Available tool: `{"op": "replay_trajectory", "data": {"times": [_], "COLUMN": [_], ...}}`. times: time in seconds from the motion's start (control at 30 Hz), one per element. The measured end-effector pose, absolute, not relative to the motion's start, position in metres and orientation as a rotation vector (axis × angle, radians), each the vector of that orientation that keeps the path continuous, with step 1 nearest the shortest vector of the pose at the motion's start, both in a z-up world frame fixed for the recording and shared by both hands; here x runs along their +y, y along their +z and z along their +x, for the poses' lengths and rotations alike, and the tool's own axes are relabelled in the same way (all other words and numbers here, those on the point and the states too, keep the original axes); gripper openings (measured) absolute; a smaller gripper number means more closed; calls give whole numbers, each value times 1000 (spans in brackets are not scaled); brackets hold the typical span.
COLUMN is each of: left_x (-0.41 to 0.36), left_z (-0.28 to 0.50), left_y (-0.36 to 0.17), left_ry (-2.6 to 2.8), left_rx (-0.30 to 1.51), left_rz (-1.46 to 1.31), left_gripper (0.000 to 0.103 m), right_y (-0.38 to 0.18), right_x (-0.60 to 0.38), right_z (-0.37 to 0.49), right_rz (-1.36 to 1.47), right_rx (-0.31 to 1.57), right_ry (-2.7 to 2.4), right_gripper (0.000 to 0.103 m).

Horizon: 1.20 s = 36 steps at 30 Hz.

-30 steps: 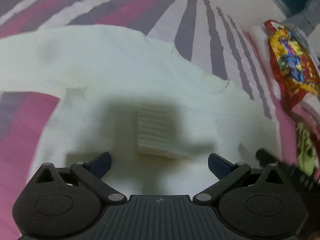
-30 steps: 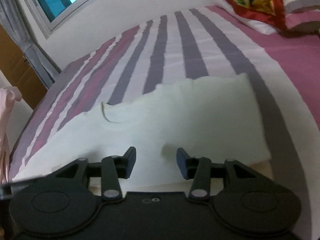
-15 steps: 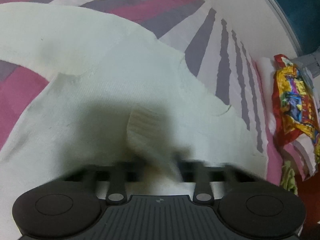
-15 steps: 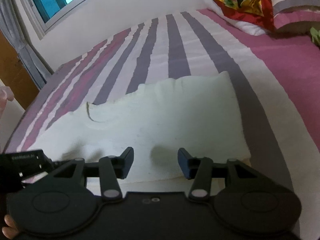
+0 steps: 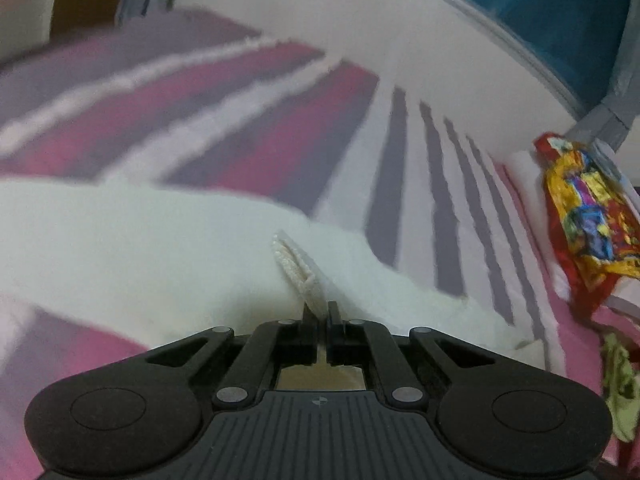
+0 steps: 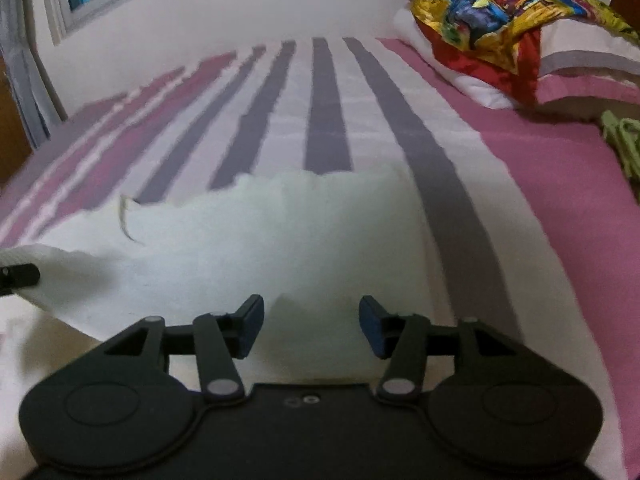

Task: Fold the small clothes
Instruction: 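Close the left tool on the other sweater sleeve cuff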

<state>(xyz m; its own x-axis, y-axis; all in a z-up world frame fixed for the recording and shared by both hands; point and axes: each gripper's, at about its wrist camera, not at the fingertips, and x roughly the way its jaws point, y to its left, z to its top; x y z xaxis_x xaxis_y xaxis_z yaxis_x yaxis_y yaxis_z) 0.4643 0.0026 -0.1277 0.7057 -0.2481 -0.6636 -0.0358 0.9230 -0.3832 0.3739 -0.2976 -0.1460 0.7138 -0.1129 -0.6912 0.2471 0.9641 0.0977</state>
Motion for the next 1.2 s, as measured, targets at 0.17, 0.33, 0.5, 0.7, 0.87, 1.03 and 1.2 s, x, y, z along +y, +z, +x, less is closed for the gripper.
{"op": "replay_trajectory", "data": {"times": [0.17,0.33,0.5,0.7,0.87,1.03,1.2], "left_x": [26,32,47,67,104,161,218], "left_z": [489,493,483,449,437,418,403], "left_y": [-166,-173,-169,-147,-150,-167,-181], "left_ry": [-84,-105,-66,3,44,137,242], "left_rx": [908,920,936,867,912,929,918], "left_rz": [-334,-341,-387,-353,-392,-516,-624], "left_gripper": [4,4,23,86,86,86,85], "right_y": [-165,-169,-170,-155,-155,-150,-148], "right_x": [-276,-273,-275,-270,-262,-254,-246], "right_z": [390,391,392,378,369,357,349], "right_rz": [75,58,32,72,120,136,156], "right_rx": [810,828,851,805,831,835,847], "right_ry": [-198,-203,-214,-198,-161,-148,-130], "right_gripper": [62,60,60,60,60,61,63]}}
